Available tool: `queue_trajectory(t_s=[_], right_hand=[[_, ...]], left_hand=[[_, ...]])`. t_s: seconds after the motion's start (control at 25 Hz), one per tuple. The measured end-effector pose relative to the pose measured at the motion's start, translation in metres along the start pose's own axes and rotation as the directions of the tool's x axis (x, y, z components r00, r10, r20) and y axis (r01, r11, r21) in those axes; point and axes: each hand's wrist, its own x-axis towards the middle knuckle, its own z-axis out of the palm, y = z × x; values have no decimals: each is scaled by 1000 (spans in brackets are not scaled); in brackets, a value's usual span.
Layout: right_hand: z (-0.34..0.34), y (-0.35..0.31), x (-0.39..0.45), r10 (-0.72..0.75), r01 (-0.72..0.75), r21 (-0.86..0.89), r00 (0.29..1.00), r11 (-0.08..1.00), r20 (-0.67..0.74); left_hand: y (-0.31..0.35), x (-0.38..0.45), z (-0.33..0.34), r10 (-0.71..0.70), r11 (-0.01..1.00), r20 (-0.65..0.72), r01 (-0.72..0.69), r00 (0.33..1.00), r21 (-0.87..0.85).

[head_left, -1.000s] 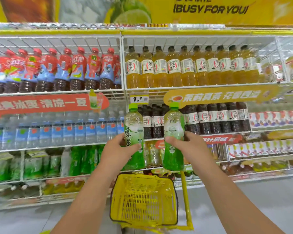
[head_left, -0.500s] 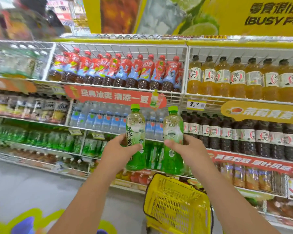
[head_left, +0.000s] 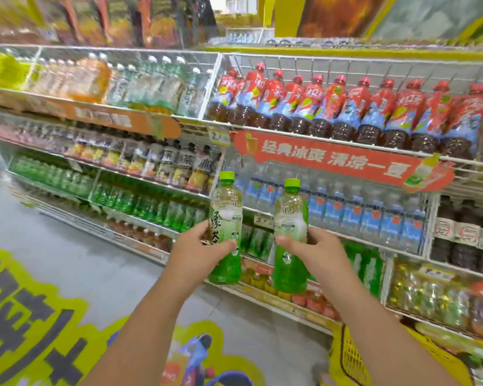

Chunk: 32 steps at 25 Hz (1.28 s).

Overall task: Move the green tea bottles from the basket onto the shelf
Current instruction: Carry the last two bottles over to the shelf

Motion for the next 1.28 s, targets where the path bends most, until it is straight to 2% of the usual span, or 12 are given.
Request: queue_trajectory(t_s=[0.12,0.32,0.64,0.84,0.96,1.12,1.28], right_hand=[[63,-17,19,10,-10,-17,1000,1000,26],[131,-34,72,32,-29,-68,998,997,48],[241,-46,203,37,-28,-79,992,996,117],[279,-65,254,13,1,-98,990,995,139],[301,-69,277,32,-24,-78,995,997,99],[344,-64,298,88,-91,-38,994,995,-59],[405,-76,305,140,-143,1,969,990,-205]], left_hand=[[-29,33,-56,-35,999,1,35,999,-25],[-72,99,-115,-57,997,-63,53,996,-64],[-88,210,-177,-107,993,-117,101,987,-58],[-92,273,-207,-115,993,-97,112,989,-38],[-101,320,-228,-93,996,-34,93,995,1],[-122,387,-261,-54,991,45,48,998,123],[-139,443,-301,15,994,185,-35,983,105]])
